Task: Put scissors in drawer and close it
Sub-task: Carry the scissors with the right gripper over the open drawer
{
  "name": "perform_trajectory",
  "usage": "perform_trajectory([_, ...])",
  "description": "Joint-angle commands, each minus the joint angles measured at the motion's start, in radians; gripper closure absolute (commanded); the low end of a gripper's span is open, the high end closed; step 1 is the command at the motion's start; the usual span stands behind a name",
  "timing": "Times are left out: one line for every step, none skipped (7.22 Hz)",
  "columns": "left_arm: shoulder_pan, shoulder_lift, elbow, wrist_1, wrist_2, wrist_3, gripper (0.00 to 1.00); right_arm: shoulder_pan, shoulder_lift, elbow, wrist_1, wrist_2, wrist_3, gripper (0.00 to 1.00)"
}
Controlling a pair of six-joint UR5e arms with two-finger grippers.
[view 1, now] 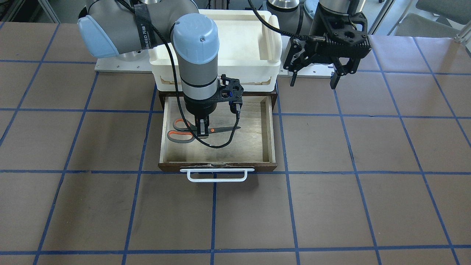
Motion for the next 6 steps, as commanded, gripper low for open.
perform_trajectory([-0.002, -0.001, 0.0, 0.0, -0.002, -0.002, 0.0, 0.011, 0.013, 0.012, -0.04, 0.017, 0.046, 1.0])
perform_trajectory([-0.002, 0.0, 0.0, -0.002, 0.0, -0.002, 0.0, 0.039, 0.019, 0.019, -0.051, 0.017, 0.073, 1.0])
perform_trajectory([-0.002, 0.0, 0.0, -0.003, -0.003, 0.0, 0.0, 0.051, 0.033, 0.022, -0.065, 0.017, 0.081, 1.0])
perform_trajectory([0.0, -0.001, 0.002, 0.0, -0.003, 0.0, 0.0, 0.051, 0.036, 0.025, -0.066, 0.017, 0.077, 1.0])
perform_trajectory([0.0, -0.001, 0.002, 0.0, -0.003, 0.0, 0.0, 0.051, 0.039, 0.026, -0.063, 0.018, 0.081, 1.0])
perform_trajectory([0.0, 0.0, 0.008, 0.001, 0.0, -0.002, 0.0, 0.051, 0.045, 0.026, -0.066, 0.02, 0.08, 1.0])
